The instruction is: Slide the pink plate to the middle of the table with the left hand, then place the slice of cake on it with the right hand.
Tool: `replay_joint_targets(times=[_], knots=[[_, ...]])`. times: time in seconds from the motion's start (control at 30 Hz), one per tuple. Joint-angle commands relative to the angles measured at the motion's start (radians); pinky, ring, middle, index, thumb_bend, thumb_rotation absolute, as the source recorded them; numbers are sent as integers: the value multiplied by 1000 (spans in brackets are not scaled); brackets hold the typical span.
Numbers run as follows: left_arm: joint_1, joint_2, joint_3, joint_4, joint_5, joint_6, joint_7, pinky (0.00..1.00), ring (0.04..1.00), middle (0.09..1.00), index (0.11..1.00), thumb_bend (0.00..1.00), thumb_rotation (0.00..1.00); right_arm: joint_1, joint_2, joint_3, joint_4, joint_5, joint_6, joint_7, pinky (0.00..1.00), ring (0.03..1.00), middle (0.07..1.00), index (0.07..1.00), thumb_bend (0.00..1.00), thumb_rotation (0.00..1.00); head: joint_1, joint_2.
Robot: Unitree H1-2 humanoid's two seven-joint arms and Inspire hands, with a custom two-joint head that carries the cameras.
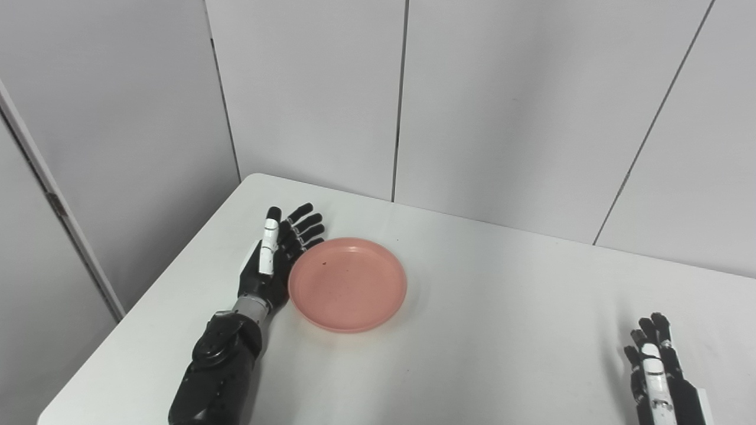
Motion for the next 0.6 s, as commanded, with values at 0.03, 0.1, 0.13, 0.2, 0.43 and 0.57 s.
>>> replay_joint_targets(times=[0.03,0.1,0.13,0.2,0.43,0.57], knots=[[0,-15,-54,-30,17,42,-33,814,839,828,807,783,988,-13,7,0,-21,-9,-28,-1,1000,996,988,994,305,737,-35,8],[4,-17,-76,-38,25,52,-36,821,842,831,810,781,997,-15,11,0,-15,-14,-44,-4,1000,986,982,987,310,718,-35,8],[7,-25,-92,-41,33,51,-37,816,836,825,802,774,980,-16,15,-2,-8,-18,-51,-8,1000,982,980,984,324,717,-56,17],[15,-39,-120,-44,49,44,-40,834,848,834,810,770,993,-18,19,-1,4,-31,-64,-14,1000,968,970,971,356,702,-78,23],[50,-90,-172,-104,79,83,-16,839,860,848,827,771,1000,-35,40,1,56,-49,-98,-25,1000,951,958,955,486,694,-177,56],[80,-141,-157,-170,99,117,68,830,850,837,820,773,991,-39,45,8,54,-77,-112,-34,974,919,938,944,470,671,-302,104]])
